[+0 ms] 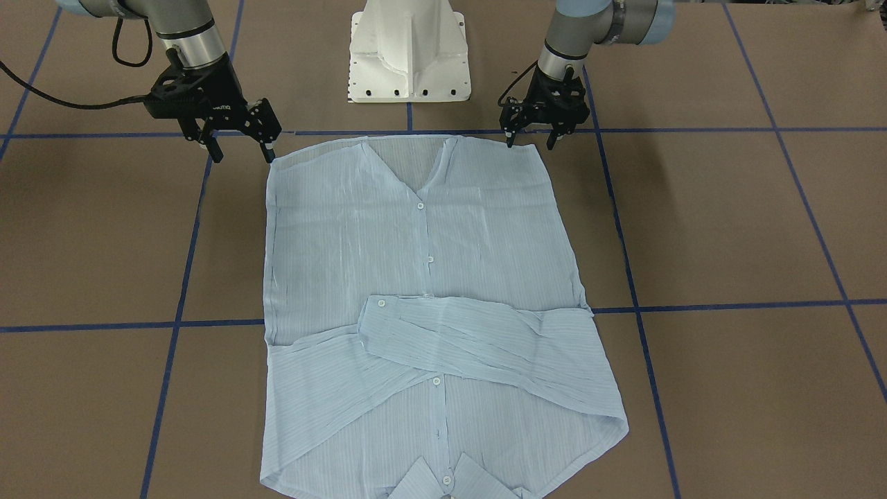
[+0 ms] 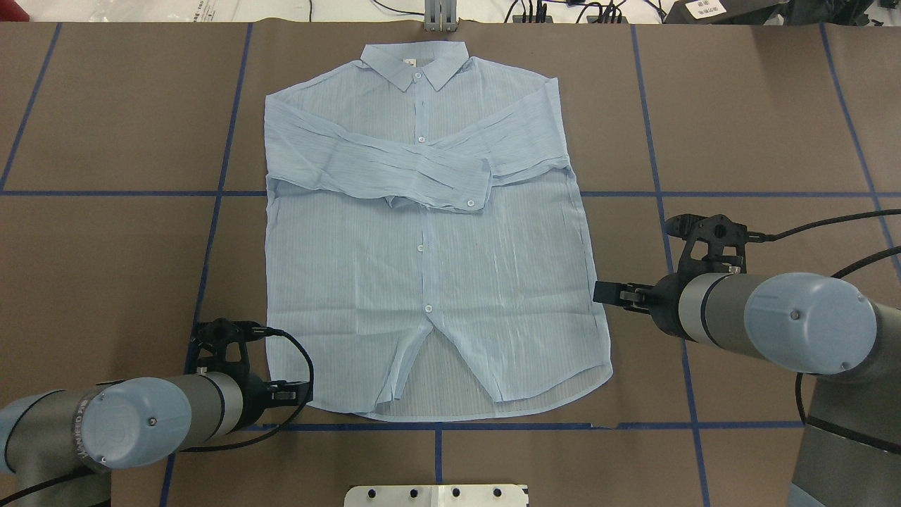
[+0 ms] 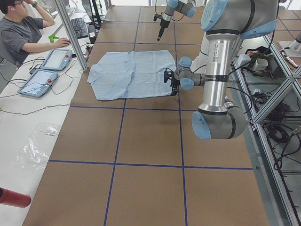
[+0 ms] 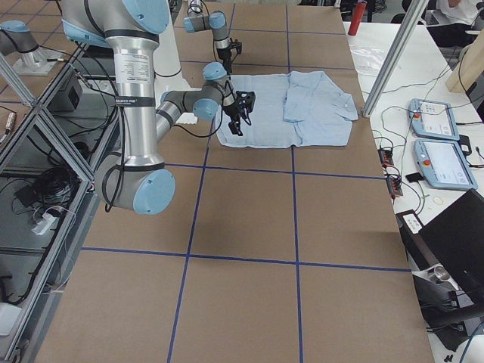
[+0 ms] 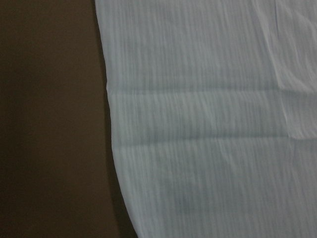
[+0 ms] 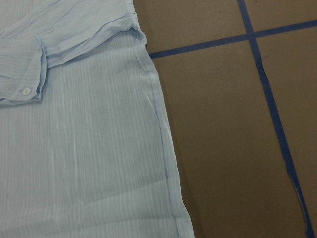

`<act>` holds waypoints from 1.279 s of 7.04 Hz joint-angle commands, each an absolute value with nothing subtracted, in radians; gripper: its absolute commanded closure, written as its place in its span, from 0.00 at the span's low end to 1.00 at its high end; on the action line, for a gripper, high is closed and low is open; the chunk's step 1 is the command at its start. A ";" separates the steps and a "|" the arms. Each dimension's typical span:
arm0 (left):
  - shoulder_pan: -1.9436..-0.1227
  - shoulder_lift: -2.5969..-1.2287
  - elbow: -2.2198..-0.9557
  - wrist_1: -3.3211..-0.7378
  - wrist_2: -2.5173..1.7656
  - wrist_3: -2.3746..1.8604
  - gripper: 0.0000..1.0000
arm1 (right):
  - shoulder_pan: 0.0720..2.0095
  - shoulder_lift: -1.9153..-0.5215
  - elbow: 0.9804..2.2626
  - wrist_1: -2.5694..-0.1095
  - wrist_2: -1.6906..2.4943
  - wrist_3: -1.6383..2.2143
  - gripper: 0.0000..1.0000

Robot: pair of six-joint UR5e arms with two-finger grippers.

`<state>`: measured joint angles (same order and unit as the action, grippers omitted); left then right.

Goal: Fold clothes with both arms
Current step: 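Grasp the hem corners nearest the robot with both grippers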

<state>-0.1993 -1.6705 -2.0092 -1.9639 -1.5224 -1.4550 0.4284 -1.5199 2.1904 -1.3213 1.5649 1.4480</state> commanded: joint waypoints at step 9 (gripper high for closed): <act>-0.213 -1.674 -2.011 -1.942 -1.528 -1.462 1.00 | 0.428 -1.520 2.189 -1.321 1.560 1.448 0.00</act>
<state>-0.2135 -1.6707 -2.0088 -1.9409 -1.5285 -1.4618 0.4280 -1.5200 2.1892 -1.3208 1.5601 1.4481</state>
